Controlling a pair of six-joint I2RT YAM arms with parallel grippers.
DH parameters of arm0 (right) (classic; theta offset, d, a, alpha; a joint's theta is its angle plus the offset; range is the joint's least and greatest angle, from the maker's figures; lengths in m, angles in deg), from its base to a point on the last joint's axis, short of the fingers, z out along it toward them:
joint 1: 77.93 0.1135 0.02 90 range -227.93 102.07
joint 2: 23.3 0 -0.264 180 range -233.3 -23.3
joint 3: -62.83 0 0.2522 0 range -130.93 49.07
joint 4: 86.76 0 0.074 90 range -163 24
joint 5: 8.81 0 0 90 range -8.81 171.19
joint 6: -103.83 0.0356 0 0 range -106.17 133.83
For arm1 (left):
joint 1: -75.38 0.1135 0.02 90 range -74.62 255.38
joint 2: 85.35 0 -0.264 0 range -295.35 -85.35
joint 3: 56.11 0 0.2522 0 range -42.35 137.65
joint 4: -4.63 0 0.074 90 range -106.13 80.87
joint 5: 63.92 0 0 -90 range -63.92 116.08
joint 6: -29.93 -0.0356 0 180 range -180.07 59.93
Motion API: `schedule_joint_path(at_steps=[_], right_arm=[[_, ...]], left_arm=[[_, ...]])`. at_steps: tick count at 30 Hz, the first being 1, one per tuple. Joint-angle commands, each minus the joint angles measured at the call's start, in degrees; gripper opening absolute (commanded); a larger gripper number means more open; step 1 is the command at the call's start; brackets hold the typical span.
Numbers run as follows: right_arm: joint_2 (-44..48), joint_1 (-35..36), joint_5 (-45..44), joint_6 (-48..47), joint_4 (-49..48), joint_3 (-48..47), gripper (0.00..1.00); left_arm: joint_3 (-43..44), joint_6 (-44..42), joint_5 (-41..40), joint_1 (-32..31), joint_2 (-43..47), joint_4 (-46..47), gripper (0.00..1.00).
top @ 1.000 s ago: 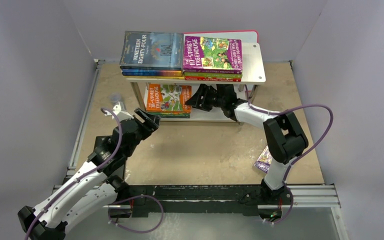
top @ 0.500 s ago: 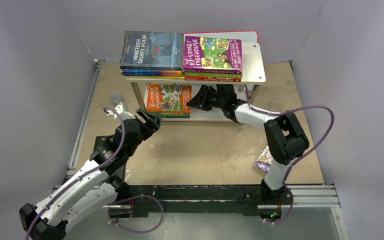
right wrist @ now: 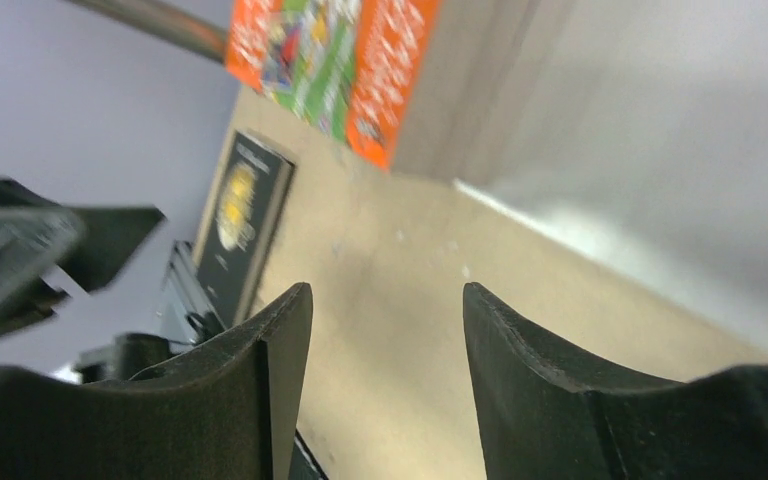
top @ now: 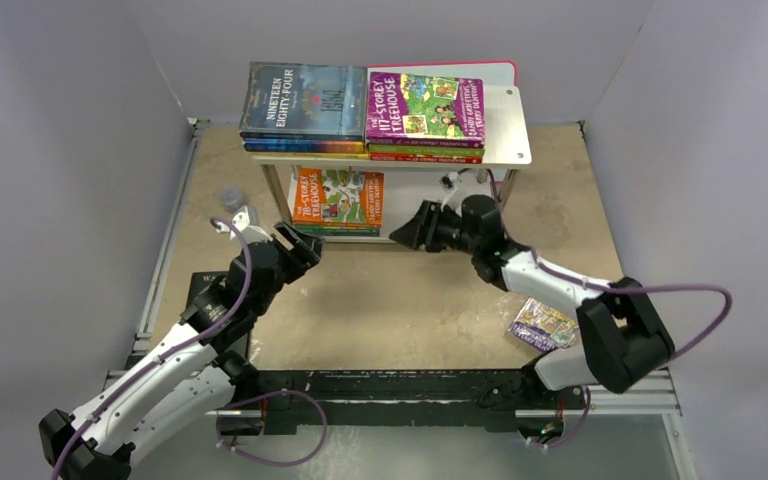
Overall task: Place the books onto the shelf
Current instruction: Place the book on the shelf.
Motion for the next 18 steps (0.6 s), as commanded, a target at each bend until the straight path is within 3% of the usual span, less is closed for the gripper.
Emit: schedule_joint_path(at_steps=[1,4,7,11,18], right_arm=[[8.51,-0.20,-8.32,-3.75,6.05,7.80,0.59],[15.56,-0.21,-16.65,-1.69,16.09,12.53,0.59],[24.41,-0.35,-25.44,7.54,27.98,16.92,0.59],[34.04,-2.76,-37.32,13.99,44.04,15.97,0.62],[31.46,-14.15,-40.00,6.11,53.14,7.03,0.70]], left_arm=[[-0.30,-3.09,3.36,0.15,-0.53,5.38,0.68],[-0.77,-3.86,5.13,0.15,-1.45,6.56,0.68],[-1.37,-4.21,7.10,0.19,-2.54,7.78,0.68],[-2.95,-4.27,10.00,0.11,-3.75,10.65,0.68],[-1.88,-4.70,13.47,0.12,-7.12,12.56,0.68]])
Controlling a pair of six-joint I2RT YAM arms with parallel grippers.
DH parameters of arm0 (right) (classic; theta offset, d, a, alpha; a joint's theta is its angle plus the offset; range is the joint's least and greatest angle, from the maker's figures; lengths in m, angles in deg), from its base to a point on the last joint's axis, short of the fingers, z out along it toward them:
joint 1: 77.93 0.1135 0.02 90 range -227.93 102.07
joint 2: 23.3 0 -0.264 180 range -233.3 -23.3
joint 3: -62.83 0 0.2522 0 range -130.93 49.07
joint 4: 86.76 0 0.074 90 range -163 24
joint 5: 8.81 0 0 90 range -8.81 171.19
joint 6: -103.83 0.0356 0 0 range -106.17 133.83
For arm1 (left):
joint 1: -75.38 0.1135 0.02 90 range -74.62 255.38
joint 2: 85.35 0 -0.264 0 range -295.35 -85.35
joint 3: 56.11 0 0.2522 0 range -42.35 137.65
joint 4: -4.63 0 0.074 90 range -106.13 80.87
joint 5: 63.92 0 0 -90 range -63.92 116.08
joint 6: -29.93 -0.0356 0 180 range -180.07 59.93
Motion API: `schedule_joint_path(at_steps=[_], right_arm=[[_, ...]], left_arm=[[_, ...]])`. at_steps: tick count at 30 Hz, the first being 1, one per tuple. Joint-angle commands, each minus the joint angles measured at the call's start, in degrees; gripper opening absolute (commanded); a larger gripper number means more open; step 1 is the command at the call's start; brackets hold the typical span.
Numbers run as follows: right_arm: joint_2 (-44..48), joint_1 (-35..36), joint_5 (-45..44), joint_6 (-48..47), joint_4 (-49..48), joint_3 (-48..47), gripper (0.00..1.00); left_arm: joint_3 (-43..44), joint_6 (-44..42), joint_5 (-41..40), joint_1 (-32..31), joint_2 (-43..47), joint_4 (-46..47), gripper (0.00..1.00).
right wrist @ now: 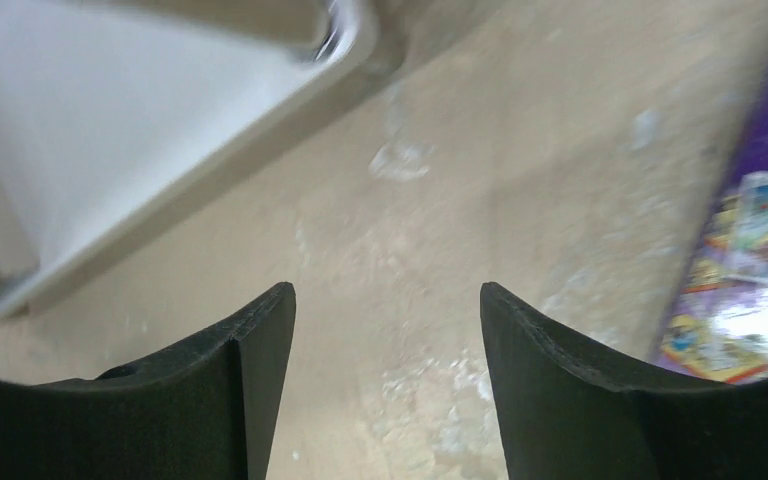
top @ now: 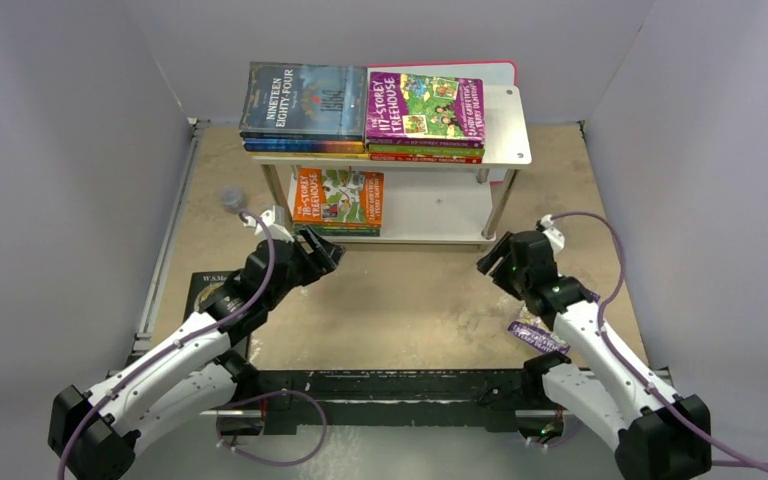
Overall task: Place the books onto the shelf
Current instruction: Pick up the book from the center of the board.
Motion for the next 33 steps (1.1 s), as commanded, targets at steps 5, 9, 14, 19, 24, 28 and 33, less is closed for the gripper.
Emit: schedule_joint_path(at_steps=[5,9,14,19,24,28,33], right_arm=[[-3.89,-11.86,-11.31,-6.40,10.32,-11.54,0.80],[-6.75,-18.29,-15.31,-4.98,13.71,-13.02,0.89],[-8.02,-27.39,-13.23,-2.75,16.11,-11.09,0.93],[-6.16,-35.84,-10.70,-3.91,16.24,-8.48,0.94],[-5.79,-42.86,-11.49,0.06,14.79,-5.57,0.94],[-6.33,-46.21,-10.64,4.08,15.06,-4.00,0.94],[-5.08,-47.21,-9.70,4.92,14.88,-1.59,0.93]], left_arm=[[3.44,-2.33,4.42,0.17,-3.23,4.50,0.68],[3.38,-1.36,5.51,0.10,-4.99,6.40,0.69],[2.60,0.39,6.69,0.16,-6.95,9.16,0.69],[2.27,2.00,7.59,0.13,-6.97,10.36,0.69],[1.02,3.88,7.01,0.15,-5.99,10.43,0.69],[2.64,3.01,7.34,0.16,-7.45,8.24,0.68],[3.29,2.81,6.44,0.16,-9.23,8.73,0.68]])
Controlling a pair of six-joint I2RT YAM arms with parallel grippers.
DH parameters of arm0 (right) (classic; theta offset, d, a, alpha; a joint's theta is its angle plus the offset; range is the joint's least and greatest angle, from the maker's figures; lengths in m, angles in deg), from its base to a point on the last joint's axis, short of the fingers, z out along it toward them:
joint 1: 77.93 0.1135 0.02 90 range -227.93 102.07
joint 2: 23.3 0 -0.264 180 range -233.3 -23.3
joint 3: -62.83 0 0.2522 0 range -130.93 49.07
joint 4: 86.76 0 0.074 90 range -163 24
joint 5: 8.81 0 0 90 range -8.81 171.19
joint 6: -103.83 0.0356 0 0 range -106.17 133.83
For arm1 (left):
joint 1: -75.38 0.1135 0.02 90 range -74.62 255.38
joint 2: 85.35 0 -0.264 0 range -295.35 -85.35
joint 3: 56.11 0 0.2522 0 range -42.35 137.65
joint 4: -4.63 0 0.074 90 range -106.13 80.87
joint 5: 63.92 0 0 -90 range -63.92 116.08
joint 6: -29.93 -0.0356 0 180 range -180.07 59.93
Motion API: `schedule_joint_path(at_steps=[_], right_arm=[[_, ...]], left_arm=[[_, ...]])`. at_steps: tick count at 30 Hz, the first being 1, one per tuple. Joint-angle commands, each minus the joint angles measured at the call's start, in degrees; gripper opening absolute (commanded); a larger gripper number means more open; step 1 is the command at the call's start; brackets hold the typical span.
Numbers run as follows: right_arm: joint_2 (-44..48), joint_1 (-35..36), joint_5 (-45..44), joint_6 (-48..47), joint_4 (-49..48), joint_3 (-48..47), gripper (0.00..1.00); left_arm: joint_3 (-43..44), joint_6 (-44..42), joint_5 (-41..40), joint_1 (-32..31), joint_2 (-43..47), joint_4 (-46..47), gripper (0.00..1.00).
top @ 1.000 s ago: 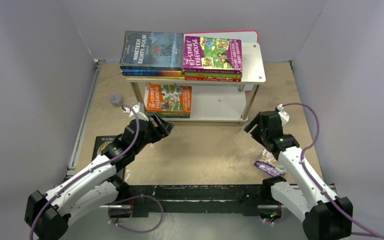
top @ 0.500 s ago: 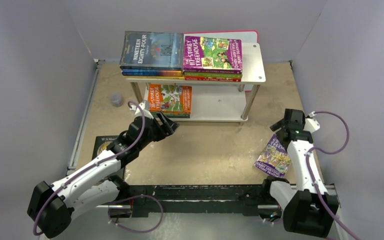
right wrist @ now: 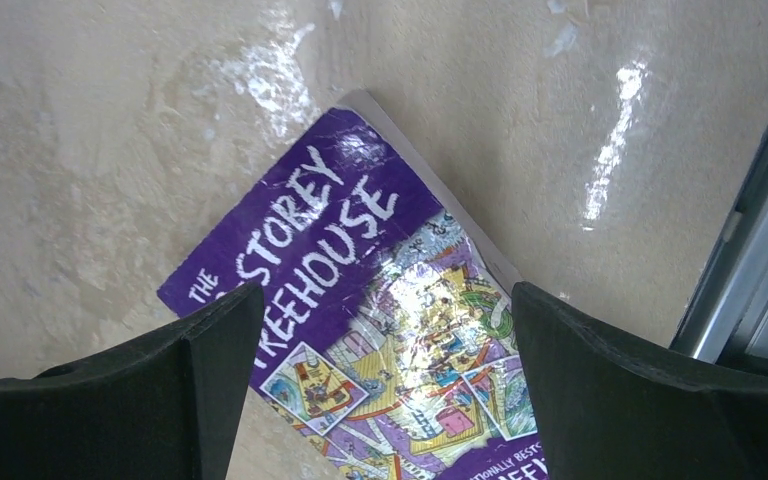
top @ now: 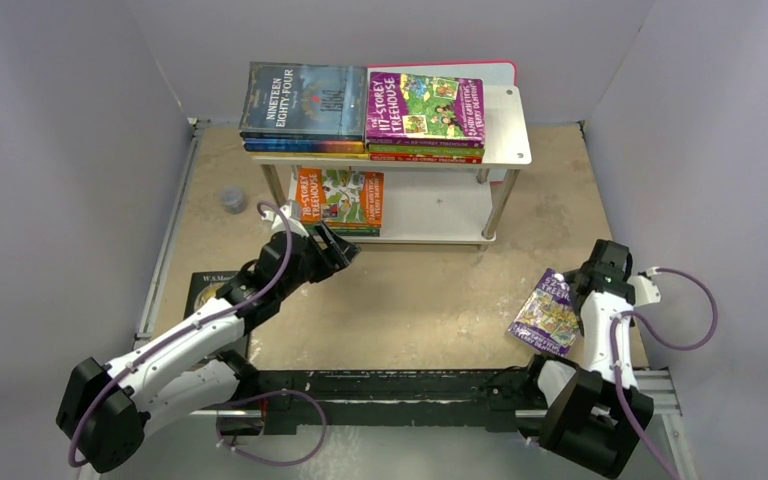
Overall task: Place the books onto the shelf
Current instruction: Pick up the book from the center of the board.
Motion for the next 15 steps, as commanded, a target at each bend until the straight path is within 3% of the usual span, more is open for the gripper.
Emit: schedule_joint_path(at_steps=[1,7,15], right_arm=[[1.26,-0.85,1.22,2.92,-0.23,2.40,0.93],[-2.12,-1.20,4.41,6.00,-1.54,3.77,0.94],[-8.42,-4.97,-3.28,4.71,-2.54,1.25,0.97]], left_arm=[[2.66,0.43,-0.58,0.22,-1.21,1.72,0.68],[3.20,0.77,-1.71,0.14,-2.33,1.52,0.67],[5.01,1.09,-2.70,0.14,-6.16,1.67,0.67]])
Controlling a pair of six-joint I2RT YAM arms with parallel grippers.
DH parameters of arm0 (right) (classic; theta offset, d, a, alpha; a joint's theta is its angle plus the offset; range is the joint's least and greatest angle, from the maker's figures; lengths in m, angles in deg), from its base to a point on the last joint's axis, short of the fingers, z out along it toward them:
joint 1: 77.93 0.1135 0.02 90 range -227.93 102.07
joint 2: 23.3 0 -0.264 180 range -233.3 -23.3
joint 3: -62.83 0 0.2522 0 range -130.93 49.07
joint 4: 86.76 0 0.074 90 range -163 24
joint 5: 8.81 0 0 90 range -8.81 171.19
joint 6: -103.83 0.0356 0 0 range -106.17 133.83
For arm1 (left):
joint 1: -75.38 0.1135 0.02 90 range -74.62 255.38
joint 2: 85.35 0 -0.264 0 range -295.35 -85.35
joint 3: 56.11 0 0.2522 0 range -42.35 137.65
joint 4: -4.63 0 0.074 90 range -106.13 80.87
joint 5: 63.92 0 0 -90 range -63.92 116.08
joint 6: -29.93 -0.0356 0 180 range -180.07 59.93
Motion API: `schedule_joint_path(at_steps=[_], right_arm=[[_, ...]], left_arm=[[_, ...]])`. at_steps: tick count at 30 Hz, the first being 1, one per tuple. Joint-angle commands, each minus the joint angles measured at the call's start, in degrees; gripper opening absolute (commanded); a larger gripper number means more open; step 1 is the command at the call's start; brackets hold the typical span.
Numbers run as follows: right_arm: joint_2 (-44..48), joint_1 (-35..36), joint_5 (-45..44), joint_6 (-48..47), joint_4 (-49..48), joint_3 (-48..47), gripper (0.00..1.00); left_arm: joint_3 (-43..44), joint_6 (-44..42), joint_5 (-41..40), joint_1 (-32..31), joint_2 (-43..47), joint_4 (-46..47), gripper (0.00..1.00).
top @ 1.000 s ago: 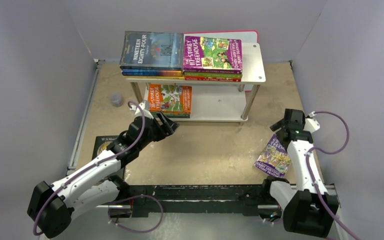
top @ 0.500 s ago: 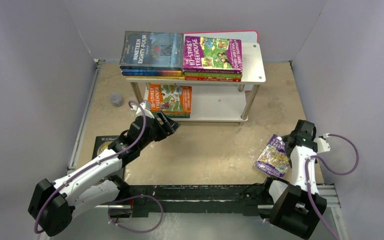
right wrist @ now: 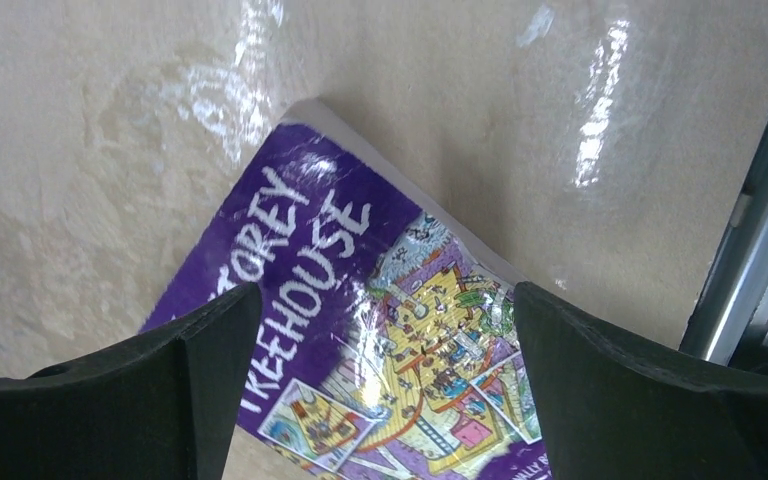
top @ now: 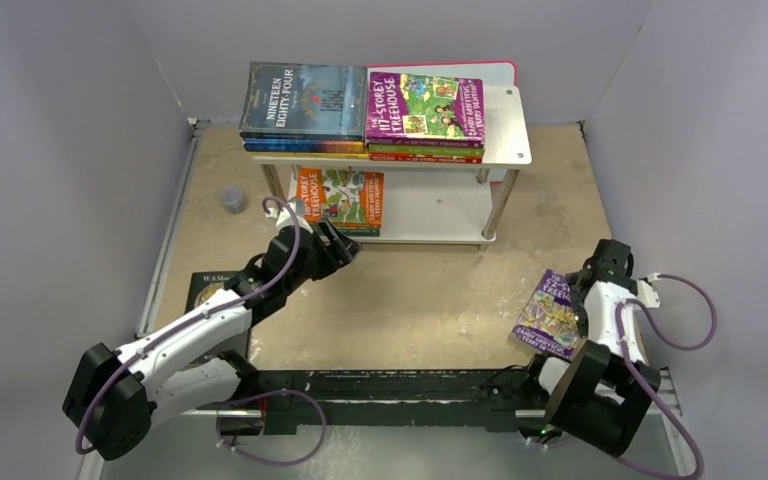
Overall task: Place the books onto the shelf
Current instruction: Pick up the book from the center of the board.
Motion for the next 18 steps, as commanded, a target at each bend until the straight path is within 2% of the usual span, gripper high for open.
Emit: schedule_joint_path(at_steps=[1,9,18], right_arm=[[-2.45,-3.15,-3.36,0.80,-1.94,0.47,0.97],[2.32,-3.34,-3.25,-0.55,-5.89,3.74,0.98],[-0.54,-3.34,-6.29,0.94,-6.45,1.95,0.98]], left_arm=[[3.96,0.55,-0.92,0.15,-2.64,1.70,0.67],[5.06,0.70,-0.19,0.15,-5.88,1.71,0.66],[5.60,2.17,0.66,0.11,-8.24,3.33,0.65]])
